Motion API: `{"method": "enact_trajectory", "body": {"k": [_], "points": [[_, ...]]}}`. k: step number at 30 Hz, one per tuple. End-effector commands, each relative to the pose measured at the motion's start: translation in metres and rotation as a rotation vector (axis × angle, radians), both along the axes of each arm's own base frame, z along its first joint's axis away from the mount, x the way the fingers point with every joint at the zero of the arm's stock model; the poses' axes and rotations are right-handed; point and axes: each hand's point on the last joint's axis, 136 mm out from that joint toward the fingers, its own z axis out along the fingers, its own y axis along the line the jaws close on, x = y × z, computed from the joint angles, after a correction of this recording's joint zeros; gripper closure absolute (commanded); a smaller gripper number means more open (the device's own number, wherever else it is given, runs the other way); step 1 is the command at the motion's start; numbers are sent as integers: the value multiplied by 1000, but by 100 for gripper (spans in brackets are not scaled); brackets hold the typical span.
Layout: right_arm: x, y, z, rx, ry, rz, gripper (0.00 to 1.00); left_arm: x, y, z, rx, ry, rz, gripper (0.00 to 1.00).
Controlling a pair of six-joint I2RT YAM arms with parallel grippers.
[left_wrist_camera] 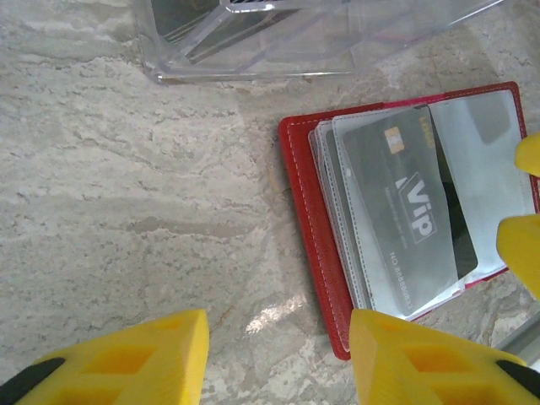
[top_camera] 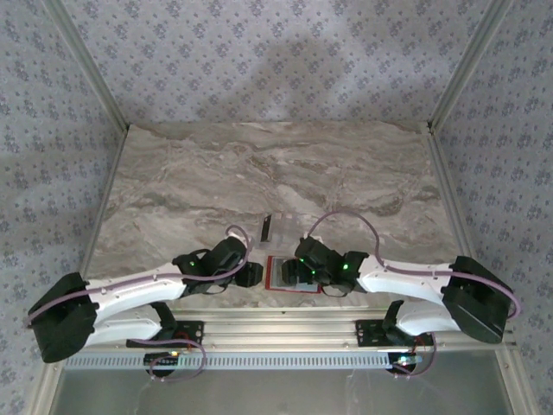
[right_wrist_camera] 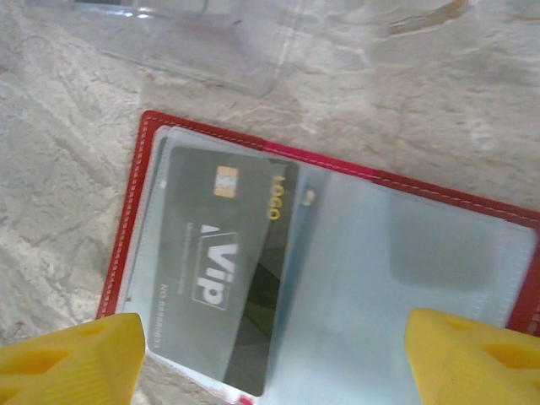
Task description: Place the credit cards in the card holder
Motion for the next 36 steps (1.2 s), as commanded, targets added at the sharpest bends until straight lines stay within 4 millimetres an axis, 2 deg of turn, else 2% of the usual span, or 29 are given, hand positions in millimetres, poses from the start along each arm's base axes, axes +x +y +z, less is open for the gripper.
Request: {"method": "enact_trajectory", "body": {"k": [1, 6, 8, 11, 13, 15, 22, 31, 36], "points": [[6, -18, 9, -84, -57, -39, 18, -3, 6, -1, -8, 14, 5, 48], [8, -40, 8, -143, -83, -95, 21, 1, 16, -5, 3, 20, 44, 44], [7, -42, 8, -149, -93, -91, 26, 1, 15, -5, -2, 22, 42, 43], [6, -39, 14, -178, -134, -70, 37, 2, 10, -2, -20, 20, 33, 43], [7, -35, 19, -193, -155, -53, 50, 2, 6, 0, -34, 22, 25, 45], [8, -29, 21, -195, -166, -39, 58, 3, 0, 2, -49, 25, 14, 47], [17, -16, 21, -213, -155, 2, 59, 6, -18, -4, -66, 55, -15, 48], [25, -28, -10, -256, -97, -27, 57, 10, -32, -14, -60, 84, -36, 50], [26, -21, -22, -265, -85, 7, 55, 11, -36, -20, -52, 94, -42, 50]]}}
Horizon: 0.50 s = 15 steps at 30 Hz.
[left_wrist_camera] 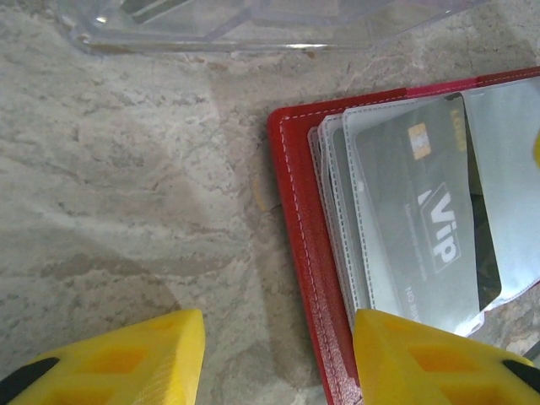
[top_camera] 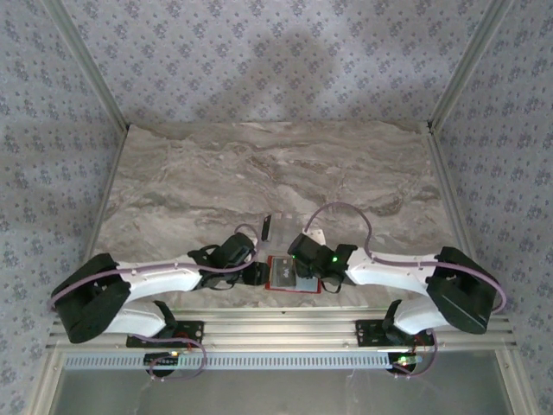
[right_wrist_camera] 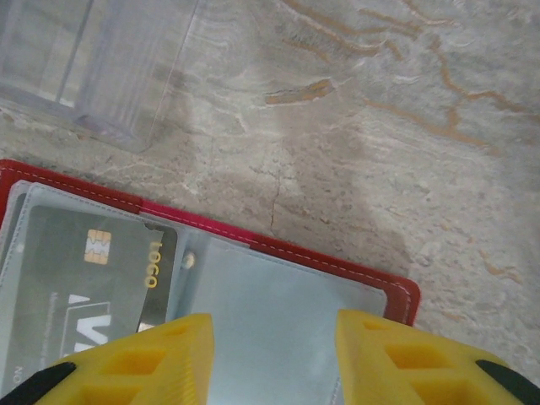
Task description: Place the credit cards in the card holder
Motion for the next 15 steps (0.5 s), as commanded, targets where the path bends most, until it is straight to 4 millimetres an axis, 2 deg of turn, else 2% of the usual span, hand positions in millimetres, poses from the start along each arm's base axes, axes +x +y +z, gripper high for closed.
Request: {"method": "enact_trajectory", "body": {"k": [1, 10, 13, 15], "points": [[0, 1, -10, -19, 9, 25, 55, 6, -15, 9, -39, -12, -19, 51], [-7, -10, -31, -68, 55, -28, 58, 5, -18, 1, -25, 0, -26, 53], [-11, -11, -33, -66, 56, -29, 65, 5, -17, -1, -20, 3, -25, 53], [-11, -10, -31, -59, 48, -26, 74, 4, -17, -2, -17, 3, -26, 54]]}}
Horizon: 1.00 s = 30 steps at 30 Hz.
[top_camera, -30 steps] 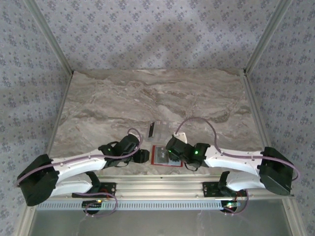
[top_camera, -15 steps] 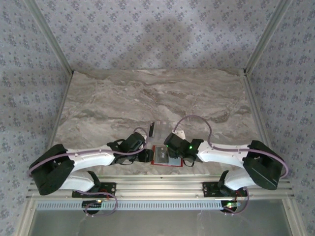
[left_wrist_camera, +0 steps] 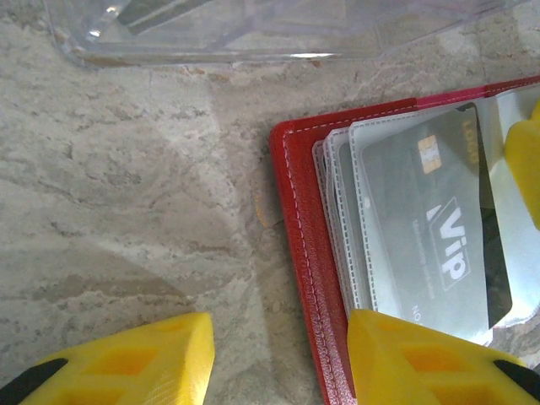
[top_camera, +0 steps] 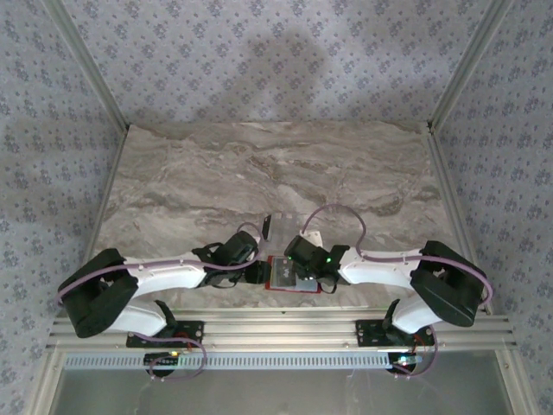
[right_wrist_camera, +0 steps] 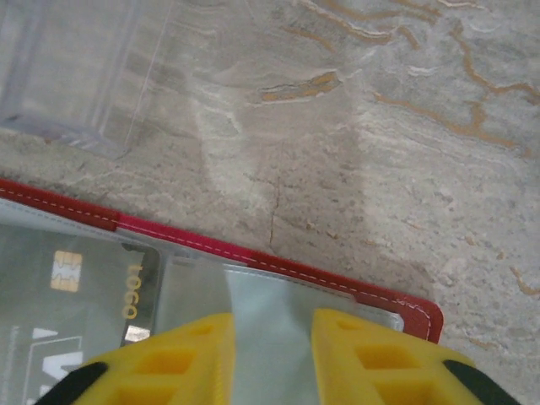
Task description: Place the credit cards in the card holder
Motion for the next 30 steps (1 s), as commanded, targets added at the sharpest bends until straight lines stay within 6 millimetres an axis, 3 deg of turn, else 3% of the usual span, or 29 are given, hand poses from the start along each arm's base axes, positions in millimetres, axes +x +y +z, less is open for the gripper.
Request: {"method": "enact_trajectory", "body": {"k": [1, 7, 15, 18, 21, 25, 30], "points": [[-15, -12, -16, -42, 50, -1, 80, 1, -14, 0, -30, -6, -29, 54], [-11, -2, 3, 8, 12, 31, 100, -4, -16, -12, 4, 1, -38, 55], [-15, 35, 21, 191, 33, 138, 100, -11, -20, -25, 22, 15, -39, 57], [-13, 27, 23, 128, 28, 123, 100, -11, -18, -27, 27, 15, -29, 58], [-9, -5, 28, 4, 2, 62, 82, -12, -16, -28, 34, 13, -30, 58], [-2, -14, 24, -14, 10, 34, 64, -11, -17, -27, 33, 10, -30, 58], [0, -11, 15, -48, 24, 44, 61, -10, -18, -28, 35, 13, -31, 59]]}}
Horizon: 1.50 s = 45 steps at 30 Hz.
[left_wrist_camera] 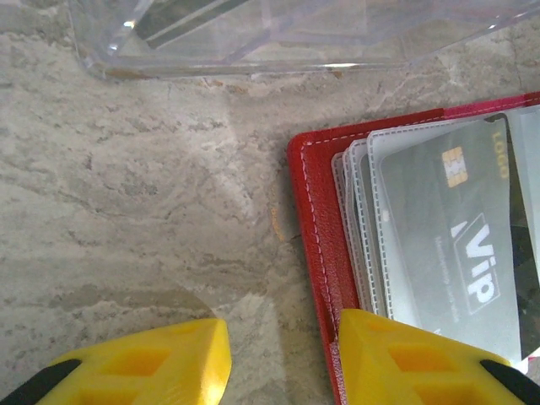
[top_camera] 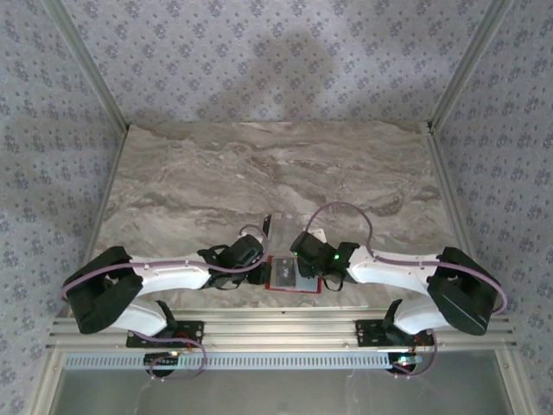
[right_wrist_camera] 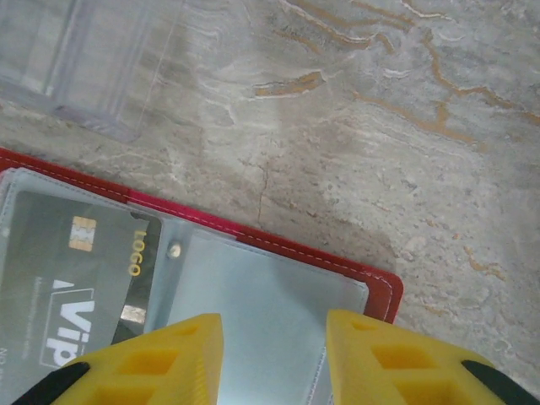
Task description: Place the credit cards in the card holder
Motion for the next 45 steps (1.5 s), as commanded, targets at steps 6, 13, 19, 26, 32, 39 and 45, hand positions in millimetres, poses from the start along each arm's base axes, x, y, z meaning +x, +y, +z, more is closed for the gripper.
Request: {"method": "enact_trajectory", "body": {"k": [6, 13, 19, 26, 32, 39, 45], "points": [[9, 1, -11, -84, -3, 16, 61, -12, -18, -15, -37, 52, -58, 59], [0, -4, -30, -129, 35, 1, 68, -11, -19, -16, -33, 50, -64, 59], [-7, -4, -38, -145, 46, -5, 90, -12, -18, -19, -25, 56, -62, 59], [-2, 5, -13, -116, -9, 19, 100, -15, -14, -29, -6, 72, -58, 59], [2, 27, 17, -27, -50, 73, 100, -17, -16, -35, -1, 78, -59, 60], [0, 56, 26, 95, -24, 120, 100, -18, -21, -36, -16, 82, -53, 61], [3, 95, 14, 195, 43, 150, 100, -22, -29, -38, -35, 85, -52, 62]]}}
